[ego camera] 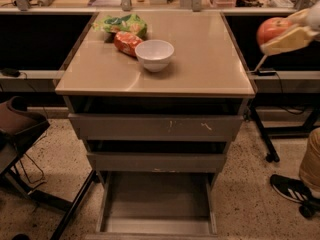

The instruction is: Place apple into bottom drawer

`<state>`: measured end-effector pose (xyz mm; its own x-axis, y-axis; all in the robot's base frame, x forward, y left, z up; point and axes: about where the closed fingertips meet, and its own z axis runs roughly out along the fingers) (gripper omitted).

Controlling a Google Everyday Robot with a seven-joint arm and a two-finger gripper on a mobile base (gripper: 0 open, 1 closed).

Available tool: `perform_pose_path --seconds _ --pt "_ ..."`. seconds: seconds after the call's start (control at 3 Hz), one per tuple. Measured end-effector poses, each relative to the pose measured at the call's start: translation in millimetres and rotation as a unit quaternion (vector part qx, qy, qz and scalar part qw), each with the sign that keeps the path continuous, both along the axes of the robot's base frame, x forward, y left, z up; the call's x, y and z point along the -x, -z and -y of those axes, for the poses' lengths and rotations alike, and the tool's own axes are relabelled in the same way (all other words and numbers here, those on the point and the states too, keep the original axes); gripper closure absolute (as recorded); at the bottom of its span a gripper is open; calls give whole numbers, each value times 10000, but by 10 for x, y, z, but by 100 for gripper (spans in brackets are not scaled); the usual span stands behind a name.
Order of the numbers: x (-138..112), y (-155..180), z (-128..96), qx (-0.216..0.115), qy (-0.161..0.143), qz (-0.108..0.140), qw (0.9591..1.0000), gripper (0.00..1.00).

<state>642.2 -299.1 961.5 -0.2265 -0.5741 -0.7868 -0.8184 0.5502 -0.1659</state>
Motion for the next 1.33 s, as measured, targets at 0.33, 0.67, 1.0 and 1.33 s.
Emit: perform_pose_path --seconds 0.33,0.67,1.0,1.33 --pt "789 -475 -29 -70 142 200 9997 100" --pt "1056 -335 -75 -82 113 0 9999 100" --pt "1158 -297 -51 174 300 258 9991 100" --pt "1402 -295 -287 272 375 840 9954 100"
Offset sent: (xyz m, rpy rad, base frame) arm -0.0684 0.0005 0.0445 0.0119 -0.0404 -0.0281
